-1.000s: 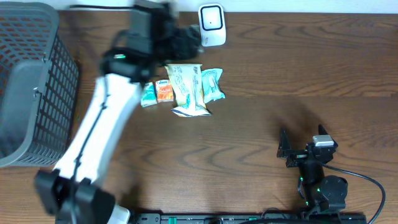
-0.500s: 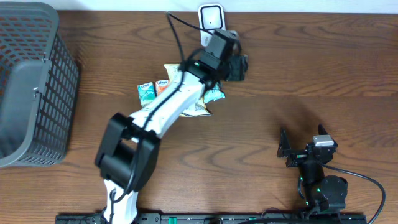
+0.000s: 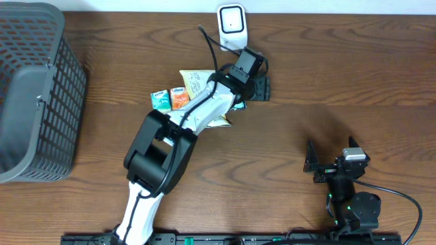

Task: Scan the item barcode
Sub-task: 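Carry the Zam-Buk tin to the scanner and hold it beneath, then release the Zam-Buk tin right of the wet-wipe packet, withdraw left arm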

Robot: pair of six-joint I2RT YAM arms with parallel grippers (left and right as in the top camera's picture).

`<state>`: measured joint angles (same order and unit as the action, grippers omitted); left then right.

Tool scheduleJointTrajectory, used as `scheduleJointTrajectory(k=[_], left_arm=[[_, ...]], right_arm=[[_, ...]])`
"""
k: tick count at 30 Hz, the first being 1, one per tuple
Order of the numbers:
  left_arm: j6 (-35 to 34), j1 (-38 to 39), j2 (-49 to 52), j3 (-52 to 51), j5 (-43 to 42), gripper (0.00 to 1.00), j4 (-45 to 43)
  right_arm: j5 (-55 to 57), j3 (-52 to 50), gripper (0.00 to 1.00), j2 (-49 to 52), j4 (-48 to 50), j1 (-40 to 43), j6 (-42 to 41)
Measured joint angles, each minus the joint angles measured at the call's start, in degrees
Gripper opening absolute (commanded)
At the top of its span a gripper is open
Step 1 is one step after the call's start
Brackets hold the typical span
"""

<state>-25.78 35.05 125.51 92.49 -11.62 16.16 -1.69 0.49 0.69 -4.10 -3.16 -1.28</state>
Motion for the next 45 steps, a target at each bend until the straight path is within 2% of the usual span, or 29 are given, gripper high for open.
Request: scheduleJointTrajectory(k=[12,15,18,23,27,29,32,33,35,45], left_arm=[[-1.44,-0.52,-1.25,-0.09,-0.02,0.86,0.37],[-1.44,-1.73,-7.23,-0.28,-0.02,0.86,1.84],[-1.42,-3.72,-17.33,-0.26,0.00,0.86,4.09],[1.49,-7.65,-35.08,0.44,0.20,0.86,15.34],[6.21,-9.88,-42.82,0.87,1.33,0.87,28.02],[6.84,-11.06,-44.19,0.90,3.45,0.91,34.12],[6.23,-14.10,-44.44,0.79,8.63,0.91,41.22],[5.81,-15.54,-44.35,0.74,10.34,0.98,43.10],[4.72,-18.95,-44.28,0.70,13.00,0.98,46.07],[3.28,-34.71,-44.28,-0.35,17.25,0.98,49.99]], right_arm=[[0.00,0.00,0.99,0.00,0.00,0.00,0.00],[0.00,0.00,0.99,0.00,0.00,0.00,0.00],[0.00,0.00,0.99,-0.02,0.00,0.00,0.00],[0.00,-0.02,0.99,0.00,0.02,0.00,0.02],[0.00,-0.02,0.99,0.00,0.02,0.00,0.00],[0.00,-0.02,0.99,0.00,0.02,0.00,0.00],[0.00,-0.02,0.99,0.00,0.02,0.00,0.00],[0.00,-0.02,0.99,0.00,0.02,0.00,0.00],[0.00,-0.02,0.99,0.00,0.02,0.00,0.00],[0.00,-0.02,0.99,0.00,0.02,0.00,0.00]])
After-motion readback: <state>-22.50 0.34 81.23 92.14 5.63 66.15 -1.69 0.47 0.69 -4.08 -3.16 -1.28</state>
